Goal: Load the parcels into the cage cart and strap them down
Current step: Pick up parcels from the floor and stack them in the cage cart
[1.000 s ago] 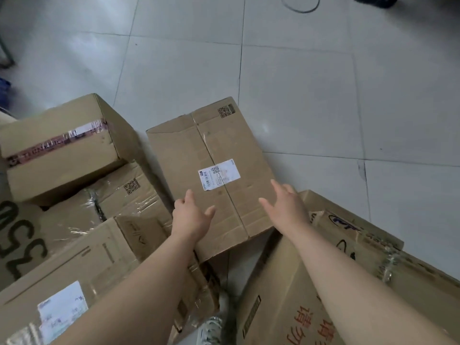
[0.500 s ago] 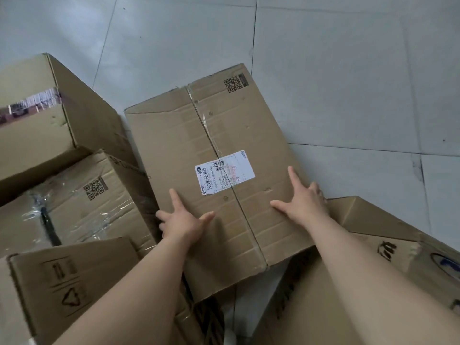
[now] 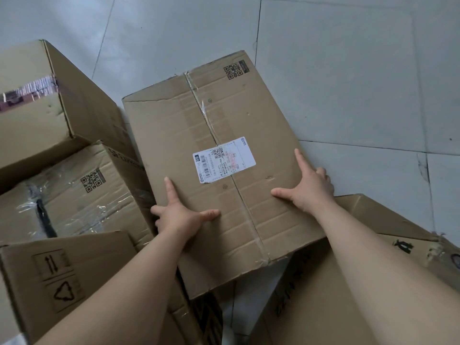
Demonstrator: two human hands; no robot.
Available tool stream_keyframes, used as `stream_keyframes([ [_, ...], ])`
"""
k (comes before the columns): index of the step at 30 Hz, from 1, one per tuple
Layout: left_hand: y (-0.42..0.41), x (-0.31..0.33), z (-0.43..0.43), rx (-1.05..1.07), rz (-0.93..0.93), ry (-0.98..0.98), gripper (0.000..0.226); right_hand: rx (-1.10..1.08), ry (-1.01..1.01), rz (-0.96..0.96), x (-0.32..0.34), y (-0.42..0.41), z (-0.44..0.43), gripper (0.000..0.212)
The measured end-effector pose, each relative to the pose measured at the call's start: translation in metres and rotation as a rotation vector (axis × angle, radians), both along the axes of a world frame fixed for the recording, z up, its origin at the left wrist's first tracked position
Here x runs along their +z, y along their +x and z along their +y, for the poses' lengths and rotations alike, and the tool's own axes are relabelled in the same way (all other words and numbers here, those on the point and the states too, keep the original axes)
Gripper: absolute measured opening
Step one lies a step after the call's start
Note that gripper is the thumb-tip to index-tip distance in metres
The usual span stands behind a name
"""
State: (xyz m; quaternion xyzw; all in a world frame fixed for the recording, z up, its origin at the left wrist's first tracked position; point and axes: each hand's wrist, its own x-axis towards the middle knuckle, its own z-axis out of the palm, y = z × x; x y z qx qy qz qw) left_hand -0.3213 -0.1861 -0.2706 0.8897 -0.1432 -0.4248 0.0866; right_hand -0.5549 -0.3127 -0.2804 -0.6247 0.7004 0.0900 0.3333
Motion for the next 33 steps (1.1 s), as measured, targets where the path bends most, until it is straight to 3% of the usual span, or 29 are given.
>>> stream_keyframes([
  [9, 0.019, 0.106, -0.028, -0.059, -0.025, -0.132, 0.130, -0.052, -0.080, -0.050, 0.120, -0.002, -0.015, 0.107],
  [19, 0.026, 0.312, -0.027, -0.057, -0.109, -0.328, 0.118, -0.041, -0.258, -0.091, 0.337, 0.013, -0.017, 0.104],
  [26, 0.028, 0.463, 0.055, 0.080, -0.166, -0.465, 0.115, 0.099, -0.372, -0.145, 0.496, 0.030, 0.034, 0.103],
  [33, 0.025, 0.575, 0.180, 0.237, -0.233, -0.505, 0.117, 0.270, -0.412, -0.216, 0.618, 0.051, 0.127, 0.103],
])
